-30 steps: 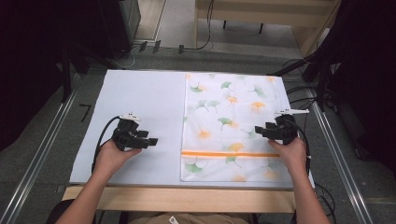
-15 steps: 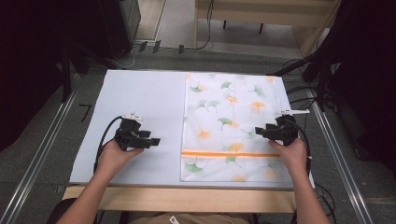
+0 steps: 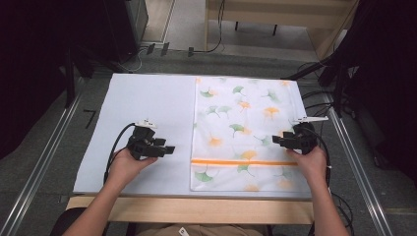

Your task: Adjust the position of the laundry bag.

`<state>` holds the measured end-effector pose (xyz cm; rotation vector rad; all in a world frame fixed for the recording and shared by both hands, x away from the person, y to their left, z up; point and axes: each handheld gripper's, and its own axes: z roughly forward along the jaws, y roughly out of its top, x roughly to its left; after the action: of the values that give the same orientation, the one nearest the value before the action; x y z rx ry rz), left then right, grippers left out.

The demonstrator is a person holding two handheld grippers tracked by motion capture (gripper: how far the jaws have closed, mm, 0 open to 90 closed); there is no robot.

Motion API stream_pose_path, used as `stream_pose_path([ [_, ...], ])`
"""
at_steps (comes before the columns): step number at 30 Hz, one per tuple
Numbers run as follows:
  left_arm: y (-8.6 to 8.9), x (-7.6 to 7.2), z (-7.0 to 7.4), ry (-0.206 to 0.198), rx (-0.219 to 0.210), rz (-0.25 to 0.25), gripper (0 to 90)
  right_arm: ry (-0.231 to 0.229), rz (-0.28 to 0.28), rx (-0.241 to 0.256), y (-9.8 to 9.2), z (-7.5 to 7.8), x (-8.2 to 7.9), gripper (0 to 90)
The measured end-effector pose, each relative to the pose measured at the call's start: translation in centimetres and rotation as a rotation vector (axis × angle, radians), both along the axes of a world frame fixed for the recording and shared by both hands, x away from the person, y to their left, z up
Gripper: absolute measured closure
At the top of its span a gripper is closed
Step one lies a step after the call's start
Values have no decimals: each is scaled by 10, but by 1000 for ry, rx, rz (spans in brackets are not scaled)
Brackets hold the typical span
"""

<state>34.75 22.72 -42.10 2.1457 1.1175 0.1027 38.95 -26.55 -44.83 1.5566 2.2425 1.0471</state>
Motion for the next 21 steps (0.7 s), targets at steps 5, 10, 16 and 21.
stream_pose_path([
  [5,-15,0,-4,4,9,-25,517,-4,-17,-16,-5,-2,-2,427],
  [10,-29,4,-8,20,0,-43,513,-5,-37,-22,-10,-3,-4,421],
  [16,-39,9,-11,45,0,-41,517,-4,-63,-29,-20,-4,-7,420],
  [21,-49,12,-16,51,23,-53,503,-6,-93,-36,-28,-5,-8,420],
])
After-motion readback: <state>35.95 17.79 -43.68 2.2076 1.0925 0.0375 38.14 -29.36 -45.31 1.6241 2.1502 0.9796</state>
